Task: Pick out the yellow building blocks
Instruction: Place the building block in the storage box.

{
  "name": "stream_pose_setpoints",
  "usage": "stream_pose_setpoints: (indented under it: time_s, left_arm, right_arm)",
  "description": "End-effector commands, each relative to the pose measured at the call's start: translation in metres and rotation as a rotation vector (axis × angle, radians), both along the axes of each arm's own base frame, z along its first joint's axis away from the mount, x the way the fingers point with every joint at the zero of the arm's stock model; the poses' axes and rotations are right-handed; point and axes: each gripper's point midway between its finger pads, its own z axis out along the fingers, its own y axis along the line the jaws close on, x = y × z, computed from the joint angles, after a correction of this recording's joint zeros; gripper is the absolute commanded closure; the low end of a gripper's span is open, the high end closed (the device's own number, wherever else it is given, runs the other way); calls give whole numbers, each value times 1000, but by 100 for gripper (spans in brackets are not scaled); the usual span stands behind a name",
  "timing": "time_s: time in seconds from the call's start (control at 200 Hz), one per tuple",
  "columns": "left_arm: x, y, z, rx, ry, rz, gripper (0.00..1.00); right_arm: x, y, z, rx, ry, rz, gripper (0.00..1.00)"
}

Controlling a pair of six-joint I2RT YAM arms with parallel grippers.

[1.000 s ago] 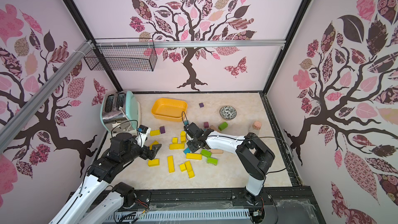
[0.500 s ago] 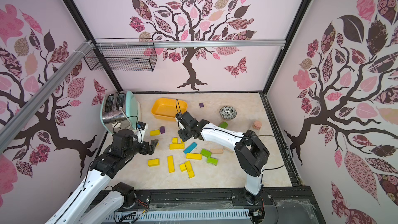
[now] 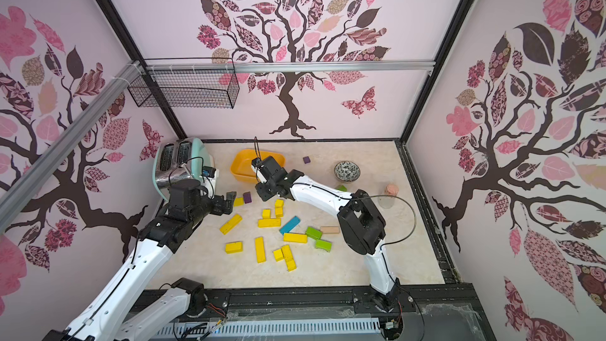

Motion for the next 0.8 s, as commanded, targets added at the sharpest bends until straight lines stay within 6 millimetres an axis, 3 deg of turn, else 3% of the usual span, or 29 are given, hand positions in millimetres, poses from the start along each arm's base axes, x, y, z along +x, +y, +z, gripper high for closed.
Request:
stream_pose_setpoints:
  time_s: [0.0,0.15,0.375,0.795]
  left_arm:
    - [23,12,18,53,-67,99,3]
    - [52,9,21,236,-104,106,3]
    - [74,7,15,235,-127,141,3]
    - [73,16,-3,120,-119,172,3]
  right_arm:
    - [28,6,23,53,-62,4,82]
    - [55,10,25,99,-83,-5,81]
    - [82,22,17,151,-51,-6,81]
    - [102,26,18,153,-110,-15,80]
